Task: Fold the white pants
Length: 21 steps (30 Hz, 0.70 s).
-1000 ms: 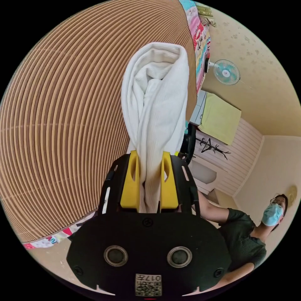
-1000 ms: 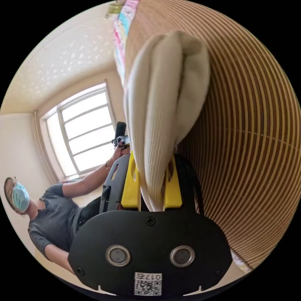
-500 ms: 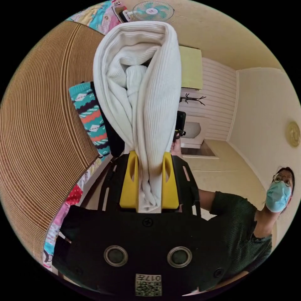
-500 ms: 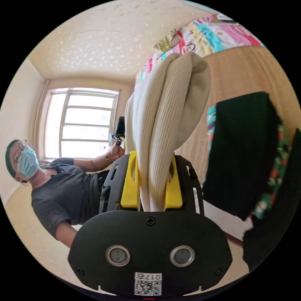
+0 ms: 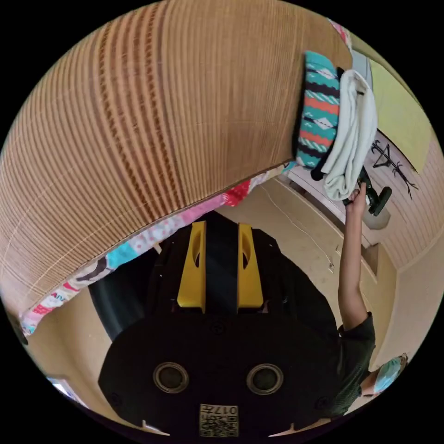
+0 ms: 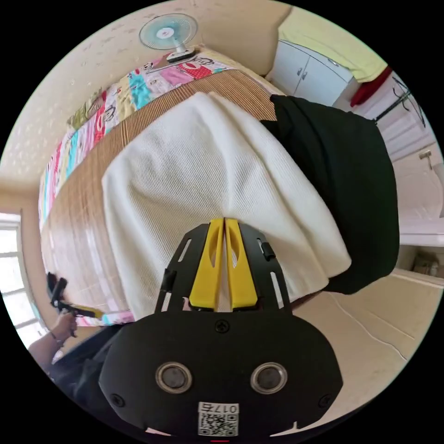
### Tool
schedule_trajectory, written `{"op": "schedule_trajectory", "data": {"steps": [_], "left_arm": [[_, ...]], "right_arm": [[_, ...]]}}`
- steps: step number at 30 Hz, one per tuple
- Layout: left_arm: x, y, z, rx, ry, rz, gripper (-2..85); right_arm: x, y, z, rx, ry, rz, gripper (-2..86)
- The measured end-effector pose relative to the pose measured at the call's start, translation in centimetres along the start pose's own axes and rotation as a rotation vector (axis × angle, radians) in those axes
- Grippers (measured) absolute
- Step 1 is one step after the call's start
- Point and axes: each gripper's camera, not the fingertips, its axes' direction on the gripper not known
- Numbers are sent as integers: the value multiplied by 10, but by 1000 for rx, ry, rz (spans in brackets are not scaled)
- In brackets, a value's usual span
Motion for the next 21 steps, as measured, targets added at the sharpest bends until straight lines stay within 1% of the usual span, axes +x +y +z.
{"op": "schedule_trajectory", "data": {"steps": [2, 3, 4, 5, 6, 7, 8, 9, 10, 11, 12, 14, 16, 18, 19, 20, 21], "left_arm": [[-103, 73, -20, 32, -29, -240, 99], [-125, 95, -25, 48, -26, -301, 99], [-165, 142, -35, 94, 2, -419, 98], [-196, 189, -41, 160, 58, -517, 96], [-209, 213, -43, 202, 96, -560, 94], [-229, 258, -42, 299, 187, -627, 90], [-244, 297, -37, 403, 287, -671, 84], [-249, 314, -32, 452, 336, -687, 81], [-256, 341, -18, 535, 422, -712, 77], [-260, 362, 2, 595, 492, -731, 70], [-261, 369, 13, 614, 519, -738, 66], [-256, 380, 62, 648, 601, -759, 65], [-248, 379, 97, 683, 662, -763, 64], [-245, 375, 120, 687, 742, -730, 64], [-251, 377, 121, 692, 783, -684, 66], [-256, 388, 109, 749, 751, -663, 66], [-258, 395, 101, 781, 718, -663, 66]], "right_arm": [[-13, 8, 7, 16, 78, -15, 10], [-24, 6, 8, 6, 129, -32, 9], [-30, 2, 8, -9, 154, -40, 8], [-42, -6, 10, -51, 198, -49, 8], [-52, -16, 11, -103, 233, -39, 7], [-56, -21, 11, -133, 247, -23, 6], [-61, -28, 6, -177, 265, 47, 5], [-64, -27, -6, -164, 254, 150, 5], [-67, -22, -15, -128, 231, 195, 5], [-74, -5, -35, -22, 172, 272, 5], [-88, 18, -53, 83, 141, 328, 5], [-116, 52, -65, 172, 133, 399, 5], [-148, 84, -60, 202, 38, 428, 5], [-193, 113, -35, 204, -282, 331, 5], [-206, 117, -26, 189, -373, 289, 5], [-231, 121, -6, 133, -517, 209, 5], [-256, 120, 13, 47, -604, 147, 5]]}}
